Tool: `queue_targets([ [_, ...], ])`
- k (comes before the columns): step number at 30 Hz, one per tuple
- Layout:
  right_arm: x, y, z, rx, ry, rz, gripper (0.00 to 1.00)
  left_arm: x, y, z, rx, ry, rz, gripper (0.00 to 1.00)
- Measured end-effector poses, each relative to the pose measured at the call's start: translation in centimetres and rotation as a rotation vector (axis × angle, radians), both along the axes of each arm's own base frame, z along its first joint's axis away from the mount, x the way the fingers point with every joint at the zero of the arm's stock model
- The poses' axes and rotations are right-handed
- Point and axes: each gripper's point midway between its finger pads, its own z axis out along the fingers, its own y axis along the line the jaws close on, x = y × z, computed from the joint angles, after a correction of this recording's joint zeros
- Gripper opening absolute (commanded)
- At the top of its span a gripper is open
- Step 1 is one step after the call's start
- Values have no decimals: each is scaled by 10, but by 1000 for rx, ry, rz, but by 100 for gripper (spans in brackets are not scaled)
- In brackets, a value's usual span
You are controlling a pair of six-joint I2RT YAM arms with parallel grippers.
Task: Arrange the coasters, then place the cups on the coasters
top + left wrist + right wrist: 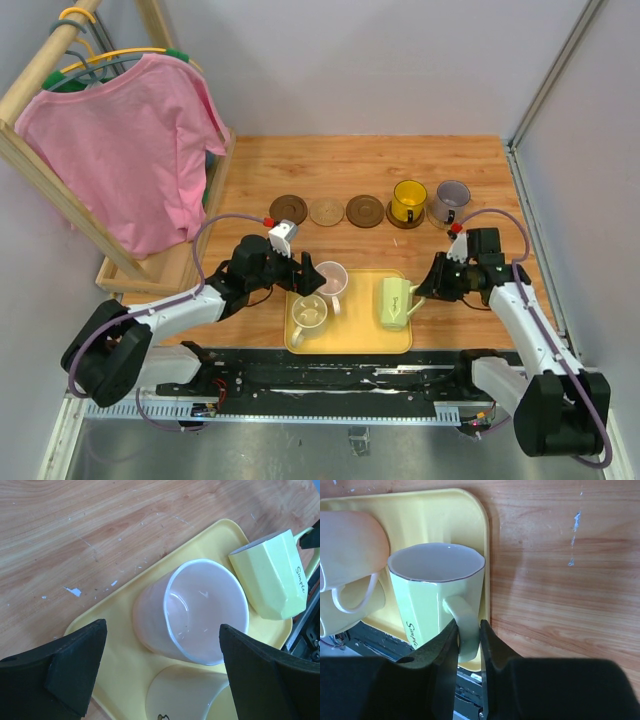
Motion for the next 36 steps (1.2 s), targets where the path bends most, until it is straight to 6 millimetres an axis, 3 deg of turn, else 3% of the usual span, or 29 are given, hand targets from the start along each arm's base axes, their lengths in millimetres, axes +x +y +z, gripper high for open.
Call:
queue_targets([
  [4,1,-1,10,-8,-54,-4,1,0,0,-2,3,4,2,98],
  [12,10,6,55,-67,-305,34,1,1,0,-5,5,15,6,98],
  [16,15,10,65,-64,-380,30,1,1,0,-7,8,20,6,98],
  [22,19,20,58,-48,-440,27,1,1,0,-7,9,19,10,98],
  [30,25,56,52,-93,-488,133,1,2,2,-8,12,19,23,98],
  [36,36,65,52,-129,-532,139,1,1,5,-12,21,23,31,98],
])
